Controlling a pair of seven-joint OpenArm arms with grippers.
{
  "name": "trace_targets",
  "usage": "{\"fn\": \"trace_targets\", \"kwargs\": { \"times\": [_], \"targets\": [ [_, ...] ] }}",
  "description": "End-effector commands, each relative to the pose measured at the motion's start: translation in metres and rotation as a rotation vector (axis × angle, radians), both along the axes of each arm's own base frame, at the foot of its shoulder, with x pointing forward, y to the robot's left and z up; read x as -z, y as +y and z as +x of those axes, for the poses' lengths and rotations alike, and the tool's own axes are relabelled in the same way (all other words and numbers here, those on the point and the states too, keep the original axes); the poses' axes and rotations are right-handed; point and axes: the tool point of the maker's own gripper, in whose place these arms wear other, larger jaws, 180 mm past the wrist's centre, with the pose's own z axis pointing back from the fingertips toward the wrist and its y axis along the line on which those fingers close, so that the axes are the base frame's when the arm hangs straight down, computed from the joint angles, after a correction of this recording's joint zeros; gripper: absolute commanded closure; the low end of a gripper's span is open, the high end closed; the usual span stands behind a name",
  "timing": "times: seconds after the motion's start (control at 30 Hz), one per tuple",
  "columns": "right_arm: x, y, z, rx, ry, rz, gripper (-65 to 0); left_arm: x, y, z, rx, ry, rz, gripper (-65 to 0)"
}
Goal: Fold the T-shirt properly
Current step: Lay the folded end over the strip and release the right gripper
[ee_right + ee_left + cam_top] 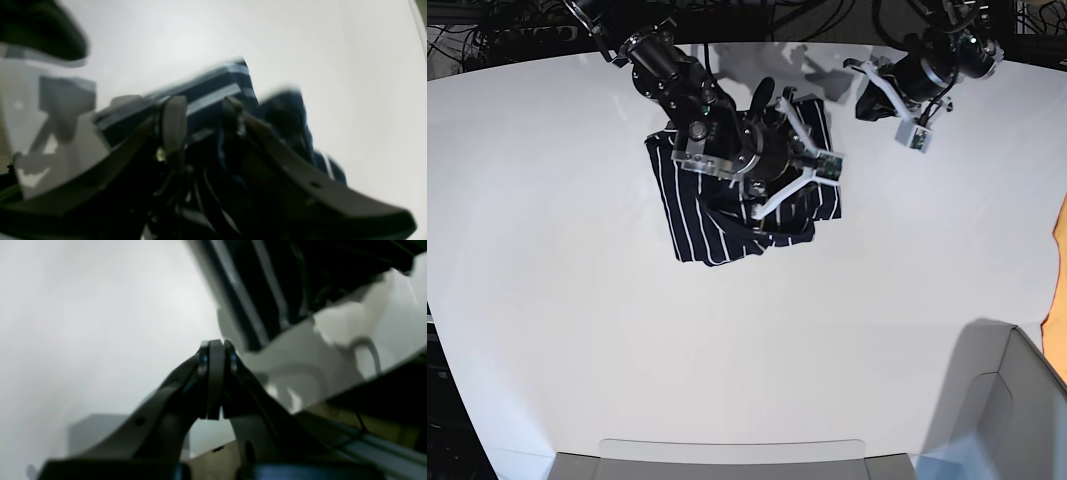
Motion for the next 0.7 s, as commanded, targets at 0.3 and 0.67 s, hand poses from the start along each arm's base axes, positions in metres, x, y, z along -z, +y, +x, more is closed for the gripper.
{"fn": "trace_targets", "kwargs": {
  "times": [0.3,0.67],
  "targets": [
    [-0.086,-0.020,0.048,0.125,-0.176,0.246,-21.5,-0.007,0.043,0.001,-0.113,-0.025,0.056,0.0],
    [-0.023,-0.121,0.057,0.302,-0.127,0.000,-4.4,-0.001,0.043,0.007,-0.124,-0.021,0.037,0.0]
  ]
}}
